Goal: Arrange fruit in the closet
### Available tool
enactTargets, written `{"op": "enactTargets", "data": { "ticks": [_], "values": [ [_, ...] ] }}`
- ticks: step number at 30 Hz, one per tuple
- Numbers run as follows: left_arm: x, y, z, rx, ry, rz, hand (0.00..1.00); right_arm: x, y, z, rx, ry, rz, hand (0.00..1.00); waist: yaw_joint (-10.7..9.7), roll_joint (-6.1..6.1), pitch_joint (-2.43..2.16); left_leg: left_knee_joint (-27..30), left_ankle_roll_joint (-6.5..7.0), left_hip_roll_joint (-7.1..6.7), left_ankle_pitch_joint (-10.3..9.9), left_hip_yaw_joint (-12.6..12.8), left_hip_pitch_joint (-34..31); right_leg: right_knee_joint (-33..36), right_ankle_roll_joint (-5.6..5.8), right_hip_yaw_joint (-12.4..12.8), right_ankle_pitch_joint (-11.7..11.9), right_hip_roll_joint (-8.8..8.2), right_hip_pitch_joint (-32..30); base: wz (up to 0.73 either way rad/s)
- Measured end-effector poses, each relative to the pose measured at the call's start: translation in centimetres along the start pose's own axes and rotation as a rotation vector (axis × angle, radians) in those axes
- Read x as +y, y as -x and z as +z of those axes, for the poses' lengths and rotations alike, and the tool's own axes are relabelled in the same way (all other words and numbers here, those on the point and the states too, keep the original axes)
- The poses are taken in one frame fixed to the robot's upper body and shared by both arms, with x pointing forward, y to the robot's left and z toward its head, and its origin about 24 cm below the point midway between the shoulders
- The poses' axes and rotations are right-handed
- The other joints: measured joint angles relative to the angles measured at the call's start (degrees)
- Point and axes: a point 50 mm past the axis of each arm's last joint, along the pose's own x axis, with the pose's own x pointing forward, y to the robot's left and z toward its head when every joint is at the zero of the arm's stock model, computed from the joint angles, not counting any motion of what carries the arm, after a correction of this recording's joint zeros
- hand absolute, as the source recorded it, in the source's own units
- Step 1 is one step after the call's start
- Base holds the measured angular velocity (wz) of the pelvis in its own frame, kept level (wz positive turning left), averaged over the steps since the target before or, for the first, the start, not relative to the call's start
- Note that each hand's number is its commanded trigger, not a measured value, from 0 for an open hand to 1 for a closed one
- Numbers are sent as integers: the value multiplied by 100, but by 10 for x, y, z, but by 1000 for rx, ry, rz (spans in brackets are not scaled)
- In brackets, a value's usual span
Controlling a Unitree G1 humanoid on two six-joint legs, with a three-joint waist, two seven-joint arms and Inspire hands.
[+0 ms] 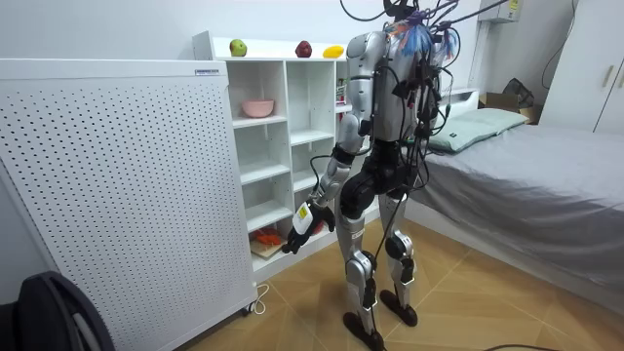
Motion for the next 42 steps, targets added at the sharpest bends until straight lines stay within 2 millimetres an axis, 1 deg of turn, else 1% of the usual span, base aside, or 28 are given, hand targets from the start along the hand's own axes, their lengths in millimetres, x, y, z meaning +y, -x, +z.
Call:
{"op": "enactTargets", "data": {
  "ticks": [6,9,13,14,17,19,20,22,23,25,26,27,28,29,30,31,32,33,34,35,36,37,38,40,41,42],
  "values": [
    [0,0,0,0,0,-2,0,0,0,0,0,-5,1,0,34,-24,-2,-10,2,0,-2,27,-3,2,0,12,1,1,-13,0],
    [-2,0,1,-6,-11,-8,0,0,0,1,-3,-51,-9,0,50,-29,-7,-9,6,3,-5,36,-10,6,0,16,1,1,-24,0],
    [-2,0,2,-20,-5,-9,0,-1,0,1,-9,-202,-28,0,44,-18,-8,-7,8,1,-6,30,4,5,0,2,1,-1,-8,0],
    [-2,0,3,-23,-4,-10,0,-2,0,2,-11,-217,-32,0,43,-22,-11,-7,8,-1,-6,30,4,5,0,5,1,0,-8,0],
    [0,0,4,-35,14,-4,0,-11,0,10,-52,-365,-81,0,29,-23,-15,4,8,-7,-6,29,8,10,1,1,2,-1,2,0],
    [3,0,3,-36,37,13,0,-27,1,30,-141,-548,-167,0,7,-1,-7,6,9,-7,-6,46,23,25,2,6,2,-3,1,-4],
    [4,0,3,-38,40,19,0,-31,2,36,-170,-591,-188,0,11,-4,-8,7,9,-7,-6,51,25,28,2,7,2,-4,0,0],
    [8,0,2,-42,47,36,0,-49,12,73,-340,-715,-242,0,-24,7,16,13,10,-6,-5,54,22,31,2,14,2,-3,-6,0],
    [9,0,2,-41,48,44,0,-53,16,83,-386,-733,-253,0,-20,7,17,12,9,-4,-6,56,19,32,2,18,2,-2,-11,-4],
    [11,0,-2,-35,40,68,0,-66,33,124,-568,-761,-296,0,8,2,18,-5,8,7,-4,98,-13,59,2,84,2,12,-89,-11],
    [12,0,-2,-33,38,69,0,-68,39,134,-613,-755,-306,0,6,0,30,-5,7,7,-4,98,-16,63,2,80,2,11,-94,-7],
    [12,0,-3,-31,38,69,0,-71,50,151,-700,-741,-323,0,9,-9,45,-17,7,6,-4,107,-11,61,3,85,2,10,-95,0],
    [12,1,-4,-29,37,69,0,-74,62,166,-780,-738,-333,0,25,-20,48,-35,8,6,-2,114,-3,61,4,84,1,9,-99,0],
    [12,1,-4,-27,37,68,0,-75,68,172,-818,-735,-336,0,28,-24,48,-41,8,7,-2,113,-2,61,4,79,1,9,-101,0],
    [12,1,-6,-22,33,68,0,-76,80,184,-892,-731,-341,0,32,-20,39,-42,8,8,-2,109,1,62,4,68,1,9,-106,0],
    [11,2,-8,-15,20,65,0,-76,94,195,-965,-717,-347,0,38,-5,17,-47,9,11,-1,112,-7,74,4,60,1,11,-136,0],
    [10,2,-10,-10,16,63,0,-75,101,201,-1002,-701,-355,0,32,9,1,-51,9,11,-1,114,-17,80,4,68,1,12,-156,-4],
    [9,3,-11,-8,4,62,0,-74,114,210,-1074,-676,-367,0,31,-4,-4,-49,9,12,0,112,-40,81,4,66,1,13,-175,0],
    [9,3,-11,-9,-8,63,0,-74,124,217,-1130,-655,-379,0,38,-32,-19,-37,9,13,0,113,-58,86,4,64,1,13,-187,0],
    [9,3,-12,-7,-9,63,0,-74,129,220,-1156,-641,-387,0,39,-47,-31,-27,9,12,0,113,-71,88,4,60,1,11,-194,4],
    [9,3,-12,-8,-11,62,0,-73,141,227,-1215,-621,-393,0,45,-58,-37,-8,9,11,0,114,-81,87,3,69,1,9,-194,0],
    [9,3,-12,-8,-12,62,0,-73,152,236,-1274,-601,-397,0,57,-51,-33,7,9,7,0,123,-78,85,3,85,2,5,-185,0],
    [9,3,-12,-8,-12,62,0,-73,157,240,-1303,-594,-396,0,60,-49,-32,11,9,6,0,139,-74,84,3,94,2,2,-181,-5],
    [9,3,-12,-13,-32,58,0,-72,176,257,-1410,-564,-395,0,71,-35,-19,11,9,12,0,177,-75,81,4,75,1,-3,-182,-2],
    [9,3,-11,-18,-43,57,0,-72,181,259,-1433,-556,-399,0,73,-32,-17,14,9,10,0,164,-85,81,4,57,1,-5,-182,6],
    [8,3,-10,-22,-49,52,0,-71,190,263,-1479,-547,-395,0,78,-22,-10,33,9,17,0,142,-103,82,4,1,1,-9,-182,6]
  ]
}}
